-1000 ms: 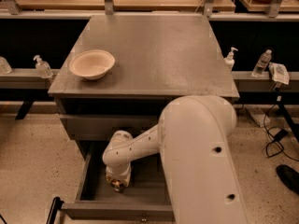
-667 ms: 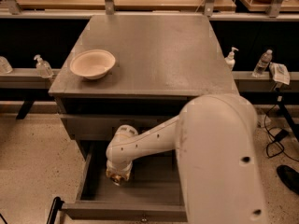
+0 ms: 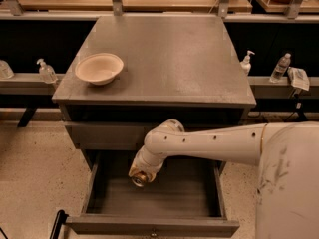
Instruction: Pick orange can from middle drawer and place on counter
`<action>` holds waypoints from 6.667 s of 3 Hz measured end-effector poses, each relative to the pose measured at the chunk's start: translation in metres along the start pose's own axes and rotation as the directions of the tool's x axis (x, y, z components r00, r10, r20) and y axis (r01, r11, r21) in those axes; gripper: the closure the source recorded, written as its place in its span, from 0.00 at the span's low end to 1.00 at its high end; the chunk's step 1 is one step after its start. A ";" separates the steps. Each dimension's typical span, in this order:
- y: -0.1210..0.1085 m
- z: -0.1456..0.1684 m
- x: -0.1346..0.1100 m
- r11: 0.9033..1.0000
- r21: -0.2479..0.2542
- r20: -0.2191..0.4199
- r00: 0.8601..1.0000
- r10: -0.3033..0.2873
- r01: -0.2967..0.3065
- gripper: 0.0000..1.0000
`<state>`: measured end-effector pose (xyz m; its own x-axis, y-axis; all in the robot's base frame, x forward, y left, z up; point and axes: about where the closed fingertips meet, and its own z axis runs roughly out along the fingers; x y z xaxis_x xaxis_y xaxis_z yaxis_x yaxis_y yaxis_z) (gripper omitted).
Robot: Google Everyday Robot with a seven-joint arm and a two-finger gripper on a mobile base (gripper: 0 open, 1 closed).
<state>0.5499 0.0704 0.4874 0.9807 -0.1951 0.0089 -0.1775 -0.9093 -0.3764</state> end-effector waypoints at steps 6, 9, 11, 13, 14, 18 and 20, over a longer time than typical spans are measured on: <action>0.066 -0.216 -0.058 0.932 0.360 0.137 0.990 -0.023 -0.028 1.00; 0.053 -0.294 -0.037 0.908 0.417 0.031 0.998 -0.058 0.040 1.00; 0.043 -0.346 -0.020 0.902 0.399 -0.051 0.986 -0.160 0.167 1.00; 0.033 -0.399 -0.005 0.892 0.367 -0.117 0.964 -0.239 0.265 1.00; 0.035 -0.408 0.012 0.901 0.336 -0.129 0.961 -0.245 0.275 1.00; 0.032 -0.396 0.112 0.947 0.119 -0.105 0.953 -0.286 0.297 1.00; 0.022 -0.404 0.154 0.955 0.057 -0.116 0.952 -0.283 0.291 0.83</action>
Offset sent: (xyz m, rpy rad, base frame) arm -0.1425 -0.0634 0.0681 0.2118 0.1981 0.1342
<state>0.6638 -0.1285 0.8548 0.9745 0.0288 0.2227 0.1203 -0.9043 -0.4096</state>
